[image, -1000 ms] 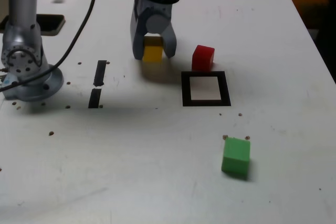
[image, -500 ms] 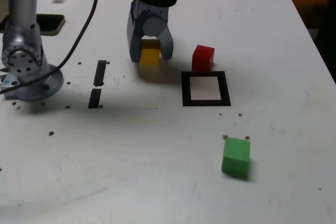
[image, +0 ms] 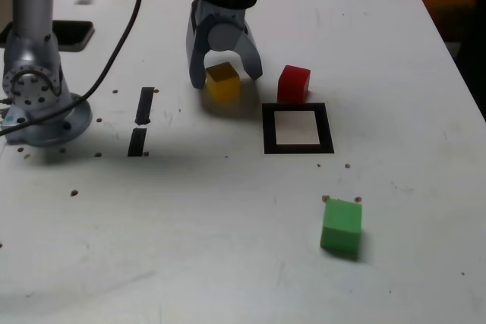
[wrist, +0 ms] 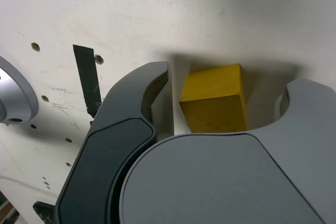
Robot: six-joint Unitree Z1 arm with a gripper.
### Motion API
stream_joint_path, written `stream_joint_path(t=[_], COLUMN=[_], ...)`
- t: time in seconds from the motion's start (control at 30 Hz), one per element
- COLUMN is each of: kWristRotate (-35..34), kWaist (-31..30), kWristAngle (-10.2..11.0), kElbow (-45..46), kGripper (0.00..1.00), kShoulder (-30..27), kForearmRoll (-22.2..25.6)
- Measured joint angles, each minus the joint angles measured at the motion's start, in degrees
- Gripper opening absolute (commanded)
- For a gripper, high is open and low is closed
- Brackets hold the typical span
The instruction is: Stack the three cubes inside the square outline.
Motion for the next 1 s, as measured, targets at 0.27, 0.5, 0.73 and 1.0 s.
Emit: stream_joint_path(t=[0.27, 0.5, 0.73, 1.0], kWristRotate=[-0.53, -1.21, -0.28, 4.54], kWaist=[-0.09, -1.94, -4.04, -4.66], kWristAngle=[5.16, 8.14, 7.82, 4.47], kElbow=[-5.18, -8.12, -10.98, -12.28], kGripper=[0.80, 0.80, 0.80, 0.81], kShoulder=[-3.79, -5.04, -5.24, -4.87], kForearmRoll=[5.17, 6.37, 6.55, 5.23])
